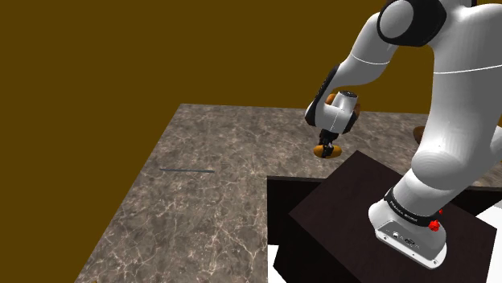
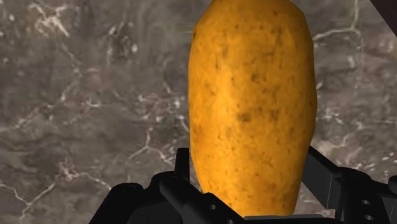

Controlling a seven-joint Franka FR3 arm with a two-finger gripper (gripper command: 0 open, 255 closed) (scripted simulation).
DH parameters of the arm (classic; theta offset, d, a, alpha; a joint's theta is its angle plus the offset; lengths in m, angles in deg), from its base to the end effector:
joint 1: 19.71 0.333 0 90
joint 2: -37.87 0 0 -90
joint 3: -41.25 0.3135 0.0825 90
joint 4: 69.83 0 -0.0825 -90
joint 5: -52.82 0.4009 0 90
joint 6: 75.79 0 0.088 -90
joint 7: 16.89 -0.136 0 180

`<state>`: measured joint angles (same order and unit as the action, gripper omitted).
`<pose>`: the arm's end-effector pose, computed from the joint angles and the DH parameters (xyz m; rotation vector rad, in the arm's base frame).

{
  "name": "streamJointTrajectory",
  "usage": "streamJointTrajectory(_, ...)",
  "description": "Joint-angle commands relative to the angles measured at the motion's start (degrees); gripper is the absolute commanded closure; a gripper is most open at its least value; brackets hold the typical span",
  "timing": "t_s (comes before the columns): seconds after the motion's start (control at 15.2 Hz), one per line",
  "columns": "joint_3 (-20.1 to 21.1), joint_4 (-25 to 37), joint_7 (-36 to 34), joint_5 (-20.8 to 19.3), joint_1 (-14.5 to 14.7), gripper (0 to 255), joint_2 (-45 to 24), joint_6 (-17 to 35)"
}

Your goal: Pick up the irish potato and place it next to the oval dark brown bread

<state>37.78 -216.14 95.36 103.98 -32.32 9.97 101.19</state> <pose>0.3726 -0.1783 0.0485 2.8647 1.2039 0.0960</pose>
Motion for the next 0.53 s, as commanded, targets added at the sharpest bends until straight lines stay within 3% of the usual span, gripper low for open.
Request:
streamJointTrajectory(0.0,0.0,0.0,0.0,0.0,0.0,255,0.0,0.0)
streamJointTrajectory(0.2,0.0,0.0,0.0,0.0,0.0,255,0.0,0.0)
streamJointTrajectory(0.46,-5.7,-2.1,-3.9,-3.7,5.2,255,4.0,-2.9)
